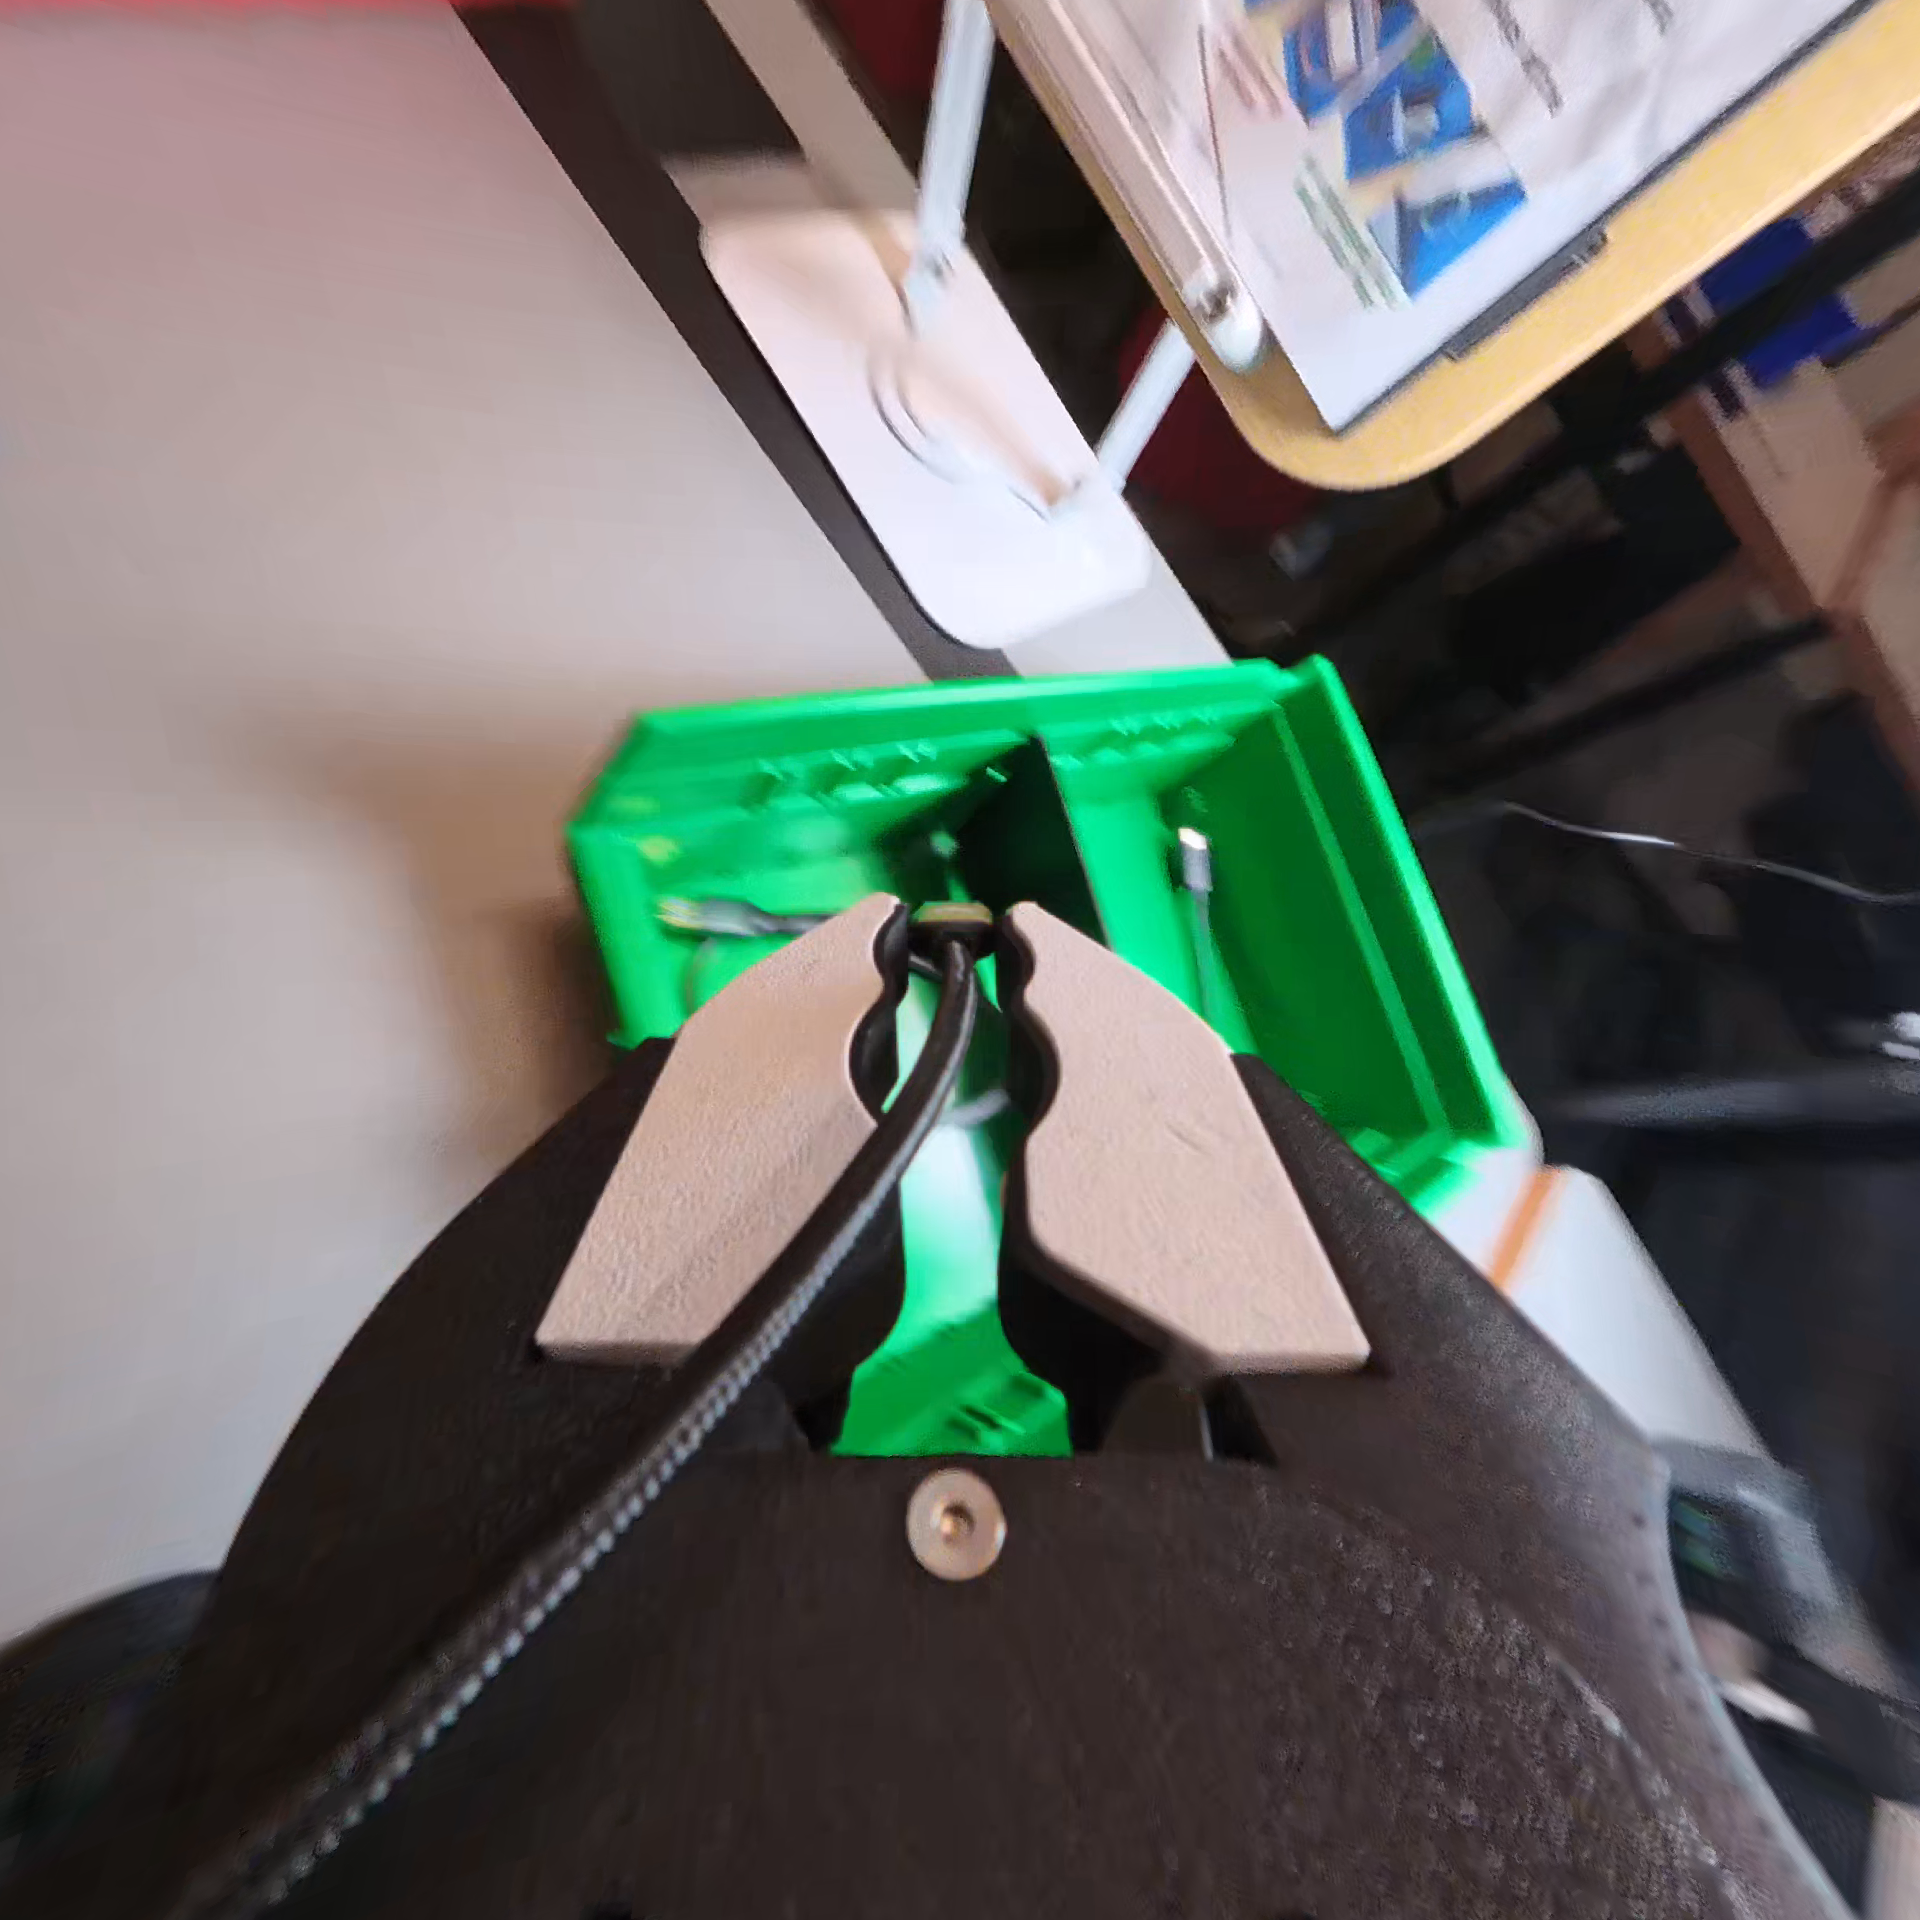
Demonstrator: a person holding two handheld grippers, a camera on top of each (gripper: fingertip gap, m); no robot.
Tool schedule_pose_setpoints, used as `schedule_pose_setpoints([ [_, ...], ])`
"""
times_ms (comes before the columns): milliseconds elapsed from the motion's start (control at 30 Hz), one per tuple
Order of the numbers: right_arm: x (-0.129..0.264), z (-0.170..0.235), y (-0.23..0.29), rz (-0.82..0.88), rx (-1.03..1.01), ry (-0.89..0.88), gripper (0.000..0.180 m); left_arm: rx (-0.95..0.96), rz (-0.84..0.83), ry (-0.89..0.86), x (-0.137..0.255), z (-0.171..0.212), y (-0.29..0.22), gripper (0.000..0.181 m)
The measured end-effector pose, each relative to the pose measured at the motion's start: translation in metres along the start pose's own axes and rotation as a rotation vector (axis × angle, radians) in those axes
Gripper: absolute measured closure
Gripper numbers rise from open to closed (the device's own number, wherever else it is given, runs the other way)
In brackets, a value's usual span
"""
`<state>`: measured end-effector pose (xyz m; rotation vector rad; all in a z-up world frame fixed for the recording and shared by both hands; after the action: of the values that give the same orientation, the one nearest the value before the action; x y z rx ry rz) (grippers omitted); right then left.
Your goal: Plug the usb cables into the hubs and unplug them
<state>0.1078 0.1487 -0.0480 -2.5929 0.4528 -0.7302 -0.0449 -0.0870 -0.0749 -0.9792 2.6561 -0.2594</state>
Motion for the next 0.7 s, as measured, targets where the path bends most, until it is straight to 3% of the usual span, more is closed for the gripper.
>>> schedule_pose_setpoints([
  [167,-0.021,0.042,-0.044,0.054,0.206,0.425,0.164,-0.013,0.008,0.012,0.0,0.003,-0.002,0.125],
  [333,-0.025,0.087,-0.06,0.023,0.135,0.739,0.164,-0.008,0.007,0.017,0.001,0.005,-0.001,0.125],
  [533,-0.024,0.117,-0.079,0.056,0.081,0.94,0.164,0.013,-0.001,0.017,0.002,0.007,0.003,0.125],
  [700,-0.021,0.109,-0.104,0.114,-0.014,0.977,0.164,0.02,-0.003,0.027,0.001,0.011,0.004,0.125],
])
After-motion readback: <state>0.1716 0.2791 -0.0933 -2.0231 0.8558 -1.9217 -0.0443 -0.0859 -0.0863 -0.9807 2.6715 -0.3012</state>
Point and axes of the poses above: each gripper's, where its closed fingertips meet, x back along the fingers, z out of its underside, y = z × x across the jaws, the point moved 2 cm from there along x, back along the fingers, and after that the axes turned 13 degrees about -y, right-handed, at the moved point
